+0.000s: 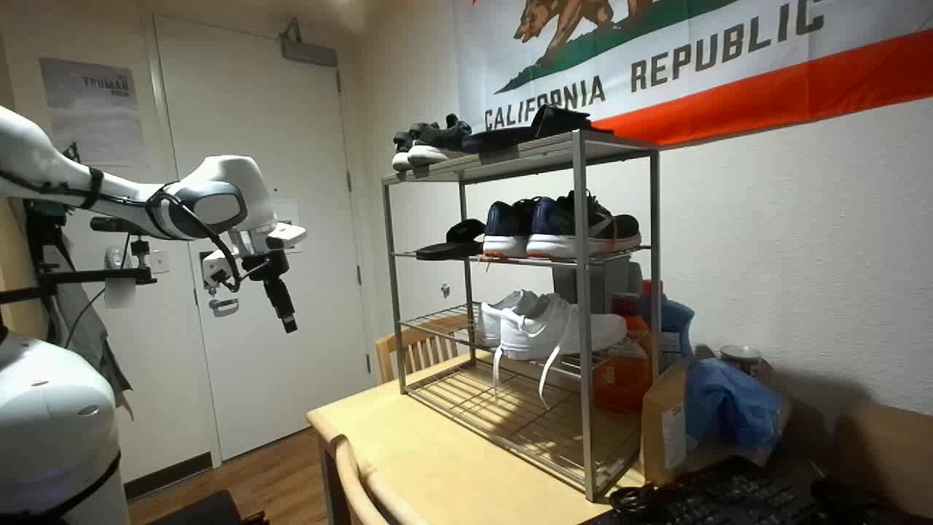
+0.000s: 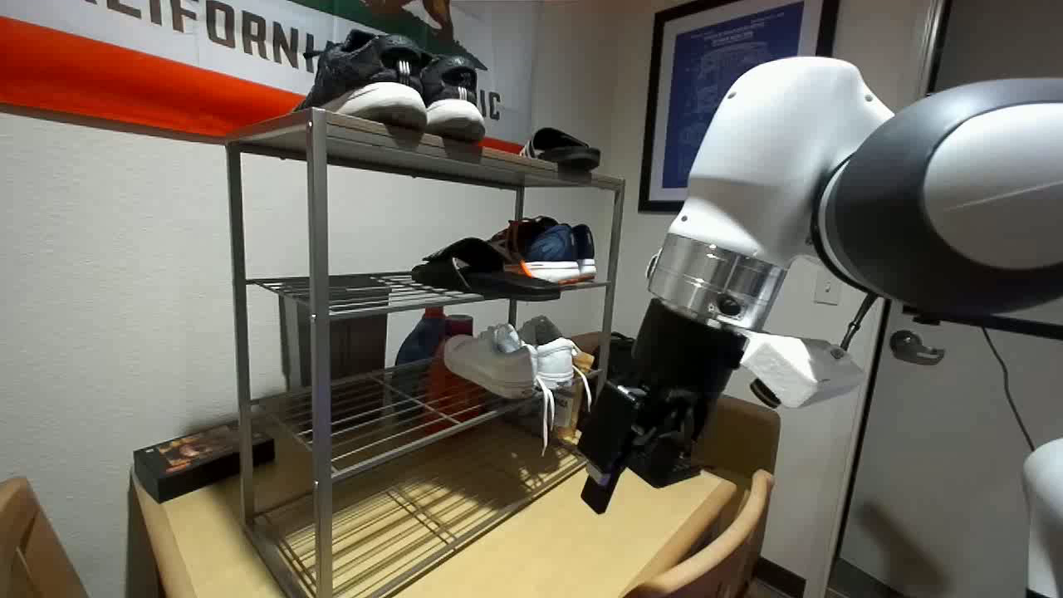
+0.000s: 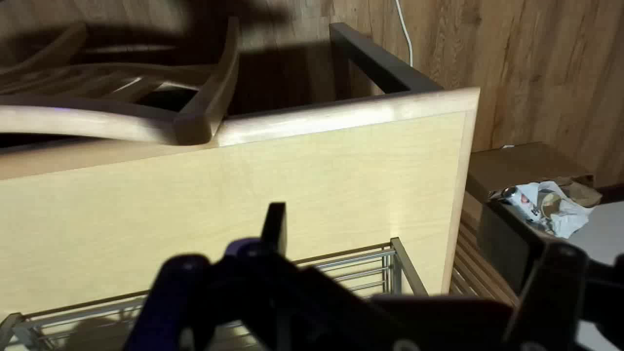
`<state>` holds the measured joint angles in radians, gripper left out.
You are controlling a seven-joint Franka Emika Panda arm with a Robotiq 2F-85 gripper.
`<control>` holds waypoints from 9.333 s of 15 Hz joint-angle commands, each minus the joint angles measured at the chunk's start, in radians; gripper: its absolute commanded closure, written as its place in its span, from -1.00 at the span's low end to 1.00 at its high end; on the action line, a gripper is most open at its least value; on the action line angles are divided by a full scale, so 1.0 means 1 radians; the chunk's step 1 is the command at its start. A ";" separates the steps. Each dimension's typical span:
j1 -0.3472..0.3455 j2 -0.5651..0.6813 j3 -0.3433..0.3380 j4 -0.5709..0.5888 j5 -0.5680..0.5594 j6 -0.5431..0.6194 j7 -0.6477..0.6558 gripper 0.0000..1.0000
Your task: Pick up the flip flop from the middle rack and put it on the top rack.
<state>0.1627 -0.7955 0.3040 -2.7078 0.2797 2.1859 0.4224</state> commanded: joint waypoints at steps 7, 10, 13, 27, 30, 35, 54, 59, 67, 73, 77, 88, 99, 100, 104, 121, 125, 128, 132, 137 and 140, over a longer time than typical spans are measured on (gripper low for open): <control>0.010 0.030 -0.013 0.023 0.096 0.122 0.060 -1.00; -0.011 0.046 -0.005 0.033 0.128 0.229 0.107 -1.00; -0.052 0.058 -0.002 0.041 0.141 0.293 0.216 -1.00; -0.106 0.021 -0.031 0.001 0.116 0.402 0.449 -1.00; -0.108 -0.044 -0.038 -0.037 0.161 0.464 0.551 -1.00; -0.142 -0.149 -0.058 -0.116 0.166 0.567 0.693 -1.00; -0.170 0.172 -0.163 -0.068 0.157 1.106 0.731 -1.00; -0.163 0.295 -0.180 -0.036 0.160 1.225 0.726 -1.00; -0.118 0.349 -0.182 0.033 0.166 1.274 0.727 -1.00; -0.145 0.367 -0.135 0.073 0.171 1.223 0.760 -1.00; -0.223 0.399 -0.076 0.098 0.190 1.202 0.754 -1.00; -0.369 0.453 0.030 0.172 0.202 1.164 0.761 -0.16; -0.239 0.353 -0.025 0.113 0.181 1.199 0.757 0.89; -0.222 0.336 -0.034 0.106 0.181 1.201 0.756 0.89; -0.147 0.237 -0.068 0.054 0.188 1.205 0.753 0.89; -0.196 -0.138 0.071 -0.083 0.279 1.051 0.719 0.89; -0.223 -0.192 0.118 -0.083 0.298 1.000 0.714 0.89; -0.228 -0.240 0.136 -0.083 0.300 0.951 0.709 0.89; -0.211 -0.301 0.138 -0.082 0.290 0.890 0.700 0.89; -0.169 -0.358 0.143 -0.081 0.274 0.829 0.649 0.89; -0.132 -0.379 0.153 -0.081 0.271 0.787 0.615 0.89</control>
<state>0.0042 -1.1331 0.4469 -2.7885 0.5395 3.0137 1.0755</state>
